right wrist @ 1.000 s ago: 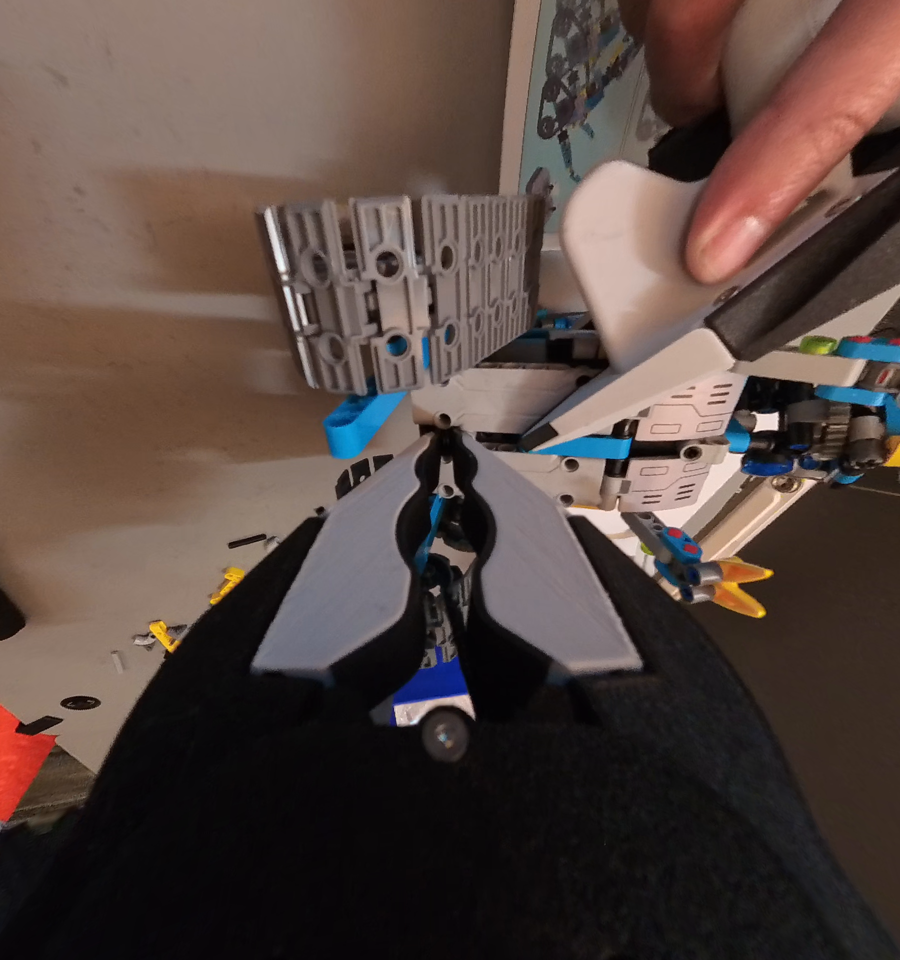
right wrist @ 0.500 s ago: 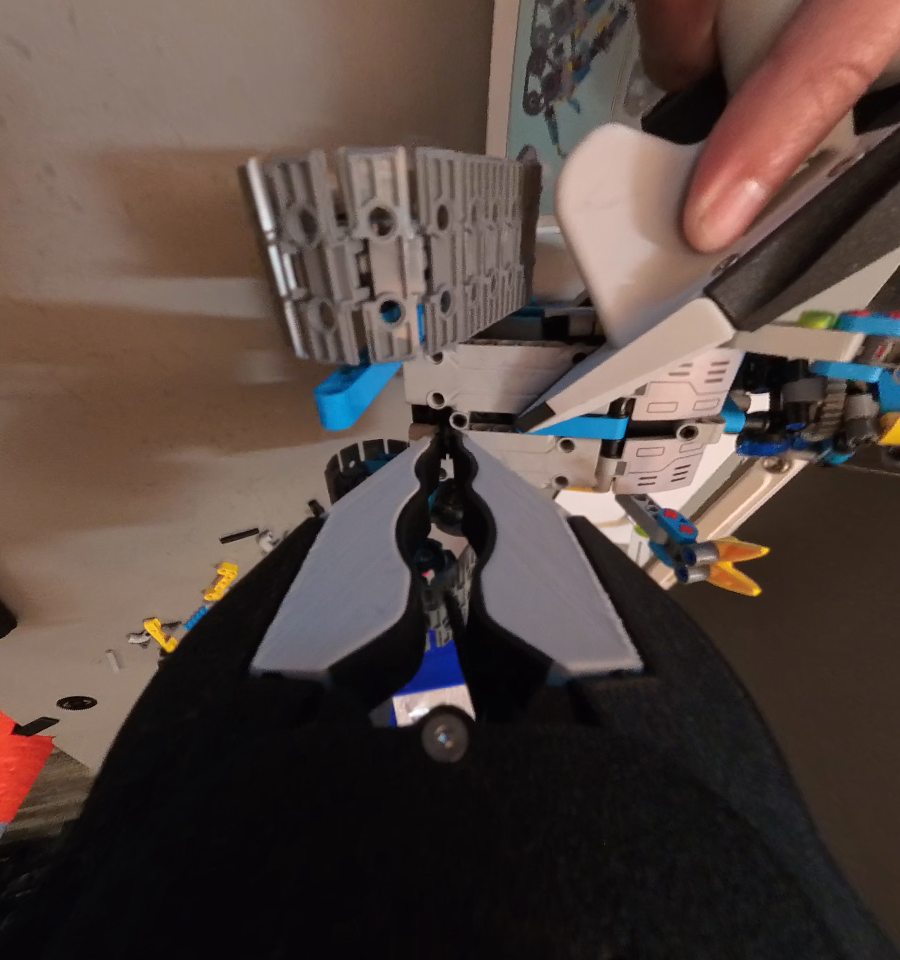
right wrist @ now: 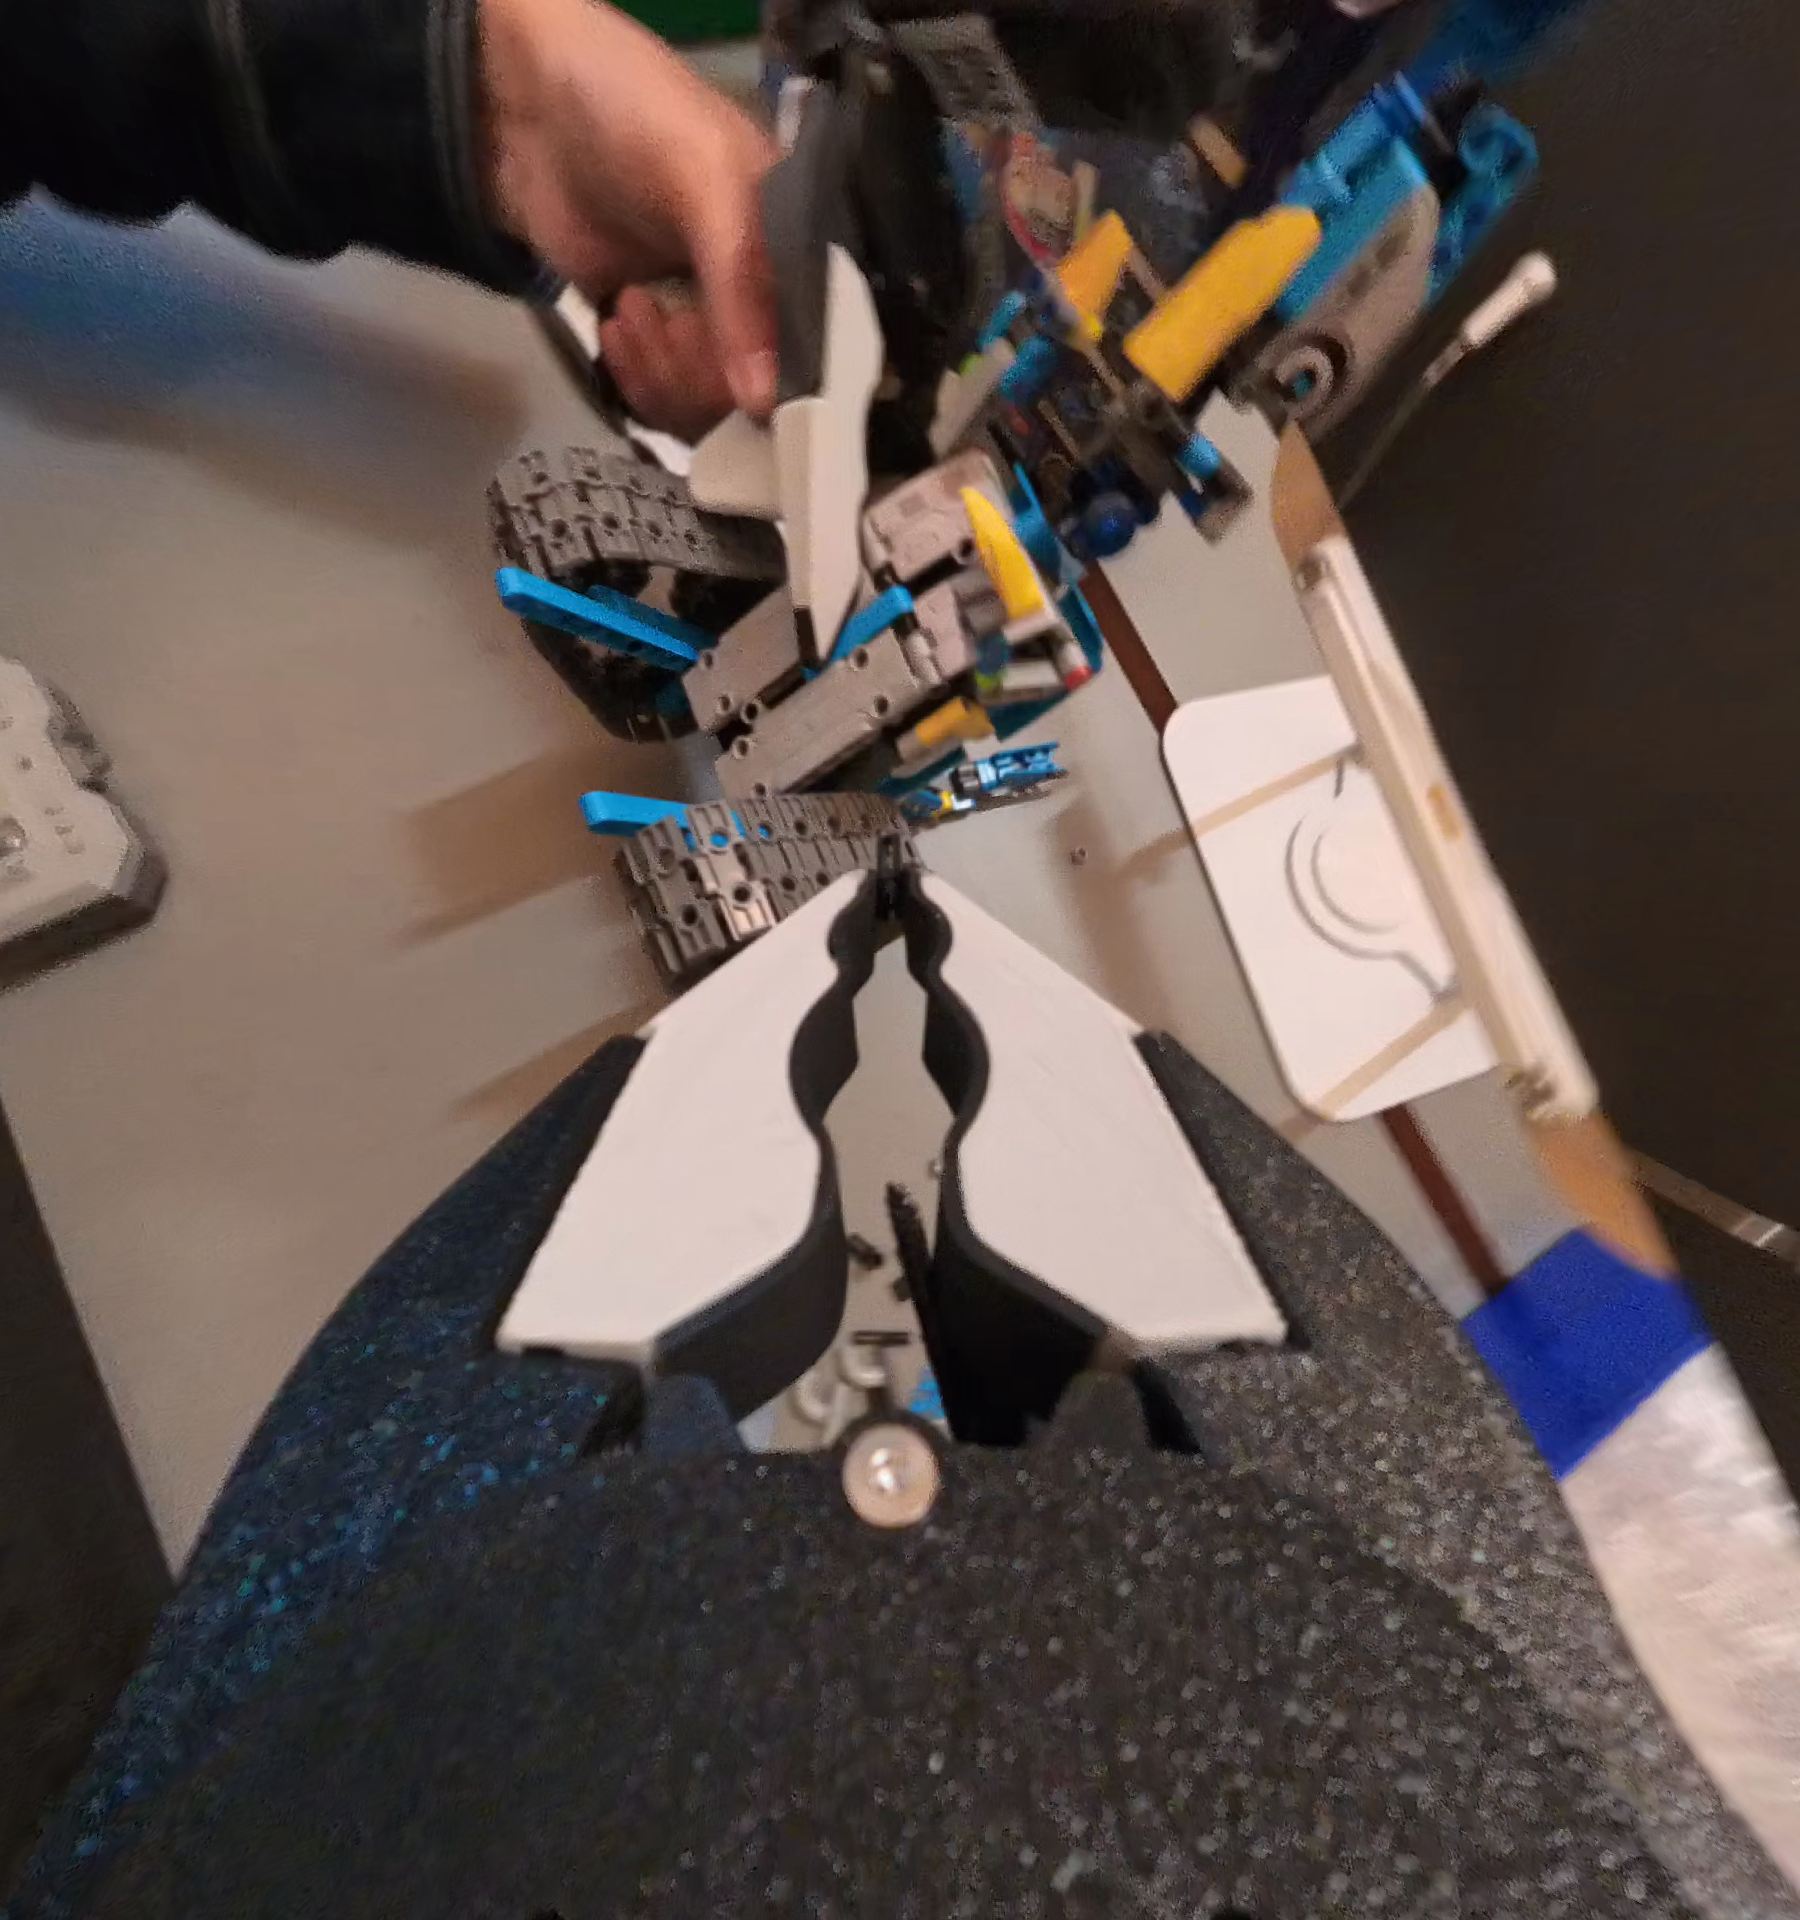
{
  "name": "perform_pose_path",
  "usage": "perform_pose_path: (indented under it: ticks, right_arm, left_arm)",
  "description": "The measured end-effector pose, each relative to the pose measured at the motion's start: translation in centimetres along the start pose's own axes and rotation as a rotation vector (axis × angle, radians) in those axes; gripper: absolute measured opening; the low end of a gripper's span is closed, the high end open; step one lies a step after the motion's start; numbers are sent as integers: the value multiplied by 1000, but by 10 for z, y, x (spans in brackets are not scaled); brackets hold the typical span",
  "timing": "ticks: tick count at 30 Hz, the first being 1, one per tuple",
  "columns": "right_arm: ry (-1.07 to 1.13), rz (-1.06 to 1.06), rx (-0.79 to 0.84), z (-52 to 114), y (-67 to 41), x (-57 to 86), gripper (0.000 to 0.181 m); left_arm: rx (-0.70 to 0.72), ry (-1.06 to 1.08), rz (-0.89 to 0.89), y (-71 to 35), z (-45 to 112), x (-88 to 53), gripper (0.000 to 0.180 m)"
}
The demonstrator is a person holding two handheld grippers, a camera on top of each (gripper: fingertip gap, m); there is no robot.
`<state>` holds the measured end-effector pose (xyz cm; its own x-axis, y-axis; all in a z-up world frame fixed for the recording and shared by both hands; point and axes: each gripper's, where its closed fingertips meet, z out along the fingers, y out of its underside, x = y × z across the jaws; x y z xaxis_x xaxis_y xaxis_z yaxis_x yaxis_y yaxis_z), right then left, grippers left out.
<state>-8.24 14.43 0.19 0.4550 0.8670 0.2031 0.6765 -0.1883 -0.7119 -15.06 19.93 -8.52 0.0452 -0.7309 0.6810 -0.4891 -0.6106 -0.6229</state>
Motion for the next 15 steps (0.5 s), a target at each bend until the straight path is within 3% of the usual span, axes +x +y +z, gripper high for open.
perform_pose_path:
  ticks: [5, 9, 15]
  right_arm:
    - [35, 284, 121, 4, 65, -26, 3]
    - [65, 450, 174, 12, 91, -48, 3]
    - [166, 585, 35, 24, 131, -81, 3]
  left_arm:
    - [-80, -112, 224, 25, 28, 12, 73]
    - [-146, -78, 379, 43, 49, 34, 73]
    - [-219, -17, 706, 55, 64, 63, 74]
